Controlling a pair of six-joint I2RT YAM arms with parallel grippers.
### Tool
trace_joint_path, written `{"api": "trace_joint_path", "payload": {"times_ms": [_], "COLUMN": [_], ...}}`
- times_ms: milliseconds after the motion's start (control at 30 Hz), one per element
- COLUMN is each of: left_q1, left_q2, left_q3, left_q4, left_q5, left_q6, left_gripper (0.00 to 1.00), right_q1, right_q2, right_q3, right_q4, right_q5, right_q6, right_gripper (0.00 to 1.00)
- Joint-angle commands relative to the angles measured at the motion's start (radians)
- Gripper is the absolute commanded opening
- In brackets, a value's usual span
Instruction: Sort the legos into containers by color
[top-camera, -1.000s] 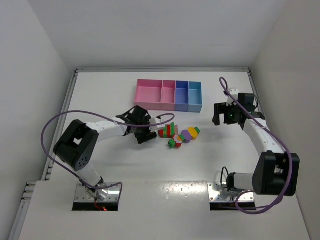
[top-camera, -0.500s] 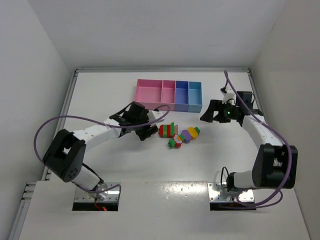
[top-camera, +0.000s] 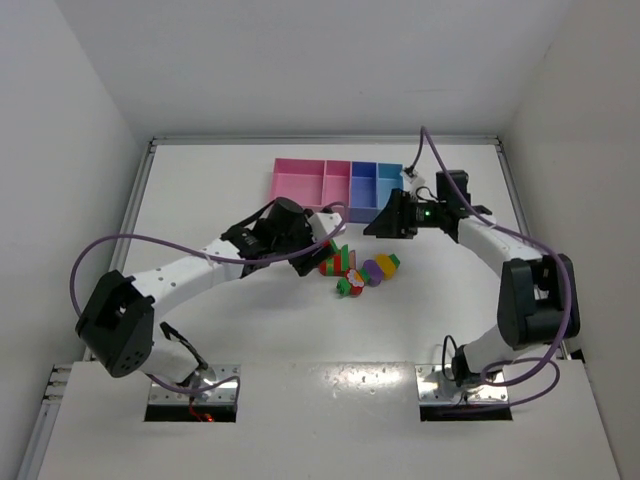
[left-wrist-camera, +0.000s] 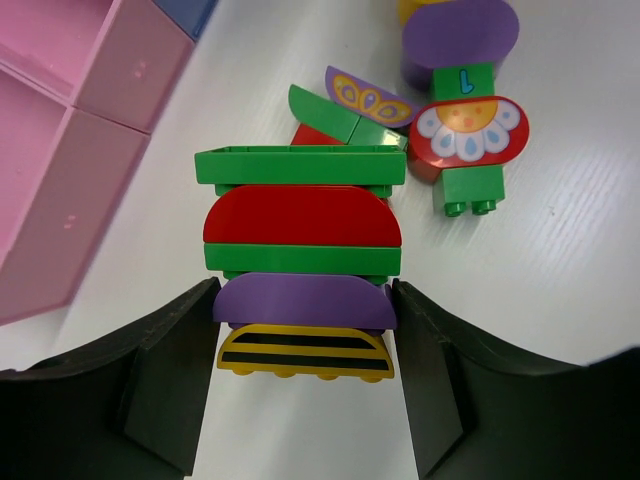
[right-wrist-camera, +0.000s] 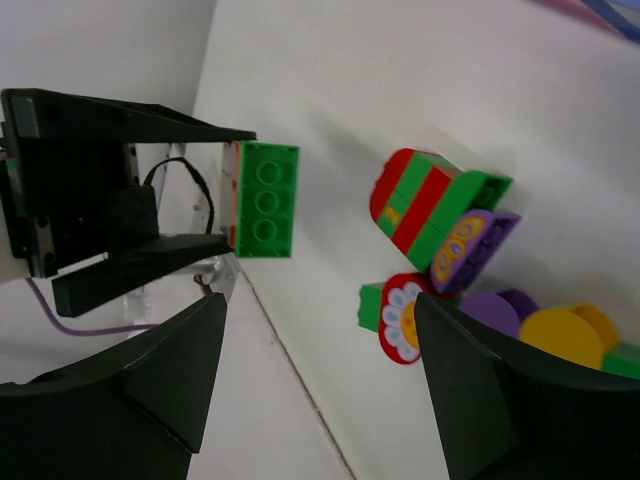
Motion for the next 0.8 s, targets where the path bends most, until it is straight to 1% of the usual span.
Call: {"api": "trace_joint_path", "payload": {"times_ms": [0,33,300,600,767], "left_q1": [-0.019,-0.031,-0.050,-0.059,-0.059], "left_q2": [-0.039,-0.039,-0.039,-0.039,-0.039], "left_q3": [0.054,0.063,0.082,0.100,0.100], "left_q4": [0.013,0.013,0.013,0.013,0.022], "left_q5": [-0.005,-0.005,0.006,0.006,-0.003], "left_q6": [-0.022,-0.022,-0.022,-0.022,-0.022], "left_gripper": [0.40,0.40,0.40,0.40,0.40], "right_q1": [0.038,0.048,0.121,0.174,0.193], "right_q2": [0.023,0.023,0.054,0.134,0.166], "right_q3": [0.062,0.072,0.094,0.140,0.181], "right_q4": [0.106,0.106,0.131,0.131,0.140], "right_q5": [-0.092,-0.092,-0.110,-0.152,-0.173], "right_q6": [0.067,0.067,0.076,0.076,0.076], "right_gripper": [0.76,0.75,0.75,0.75,0.71]}}
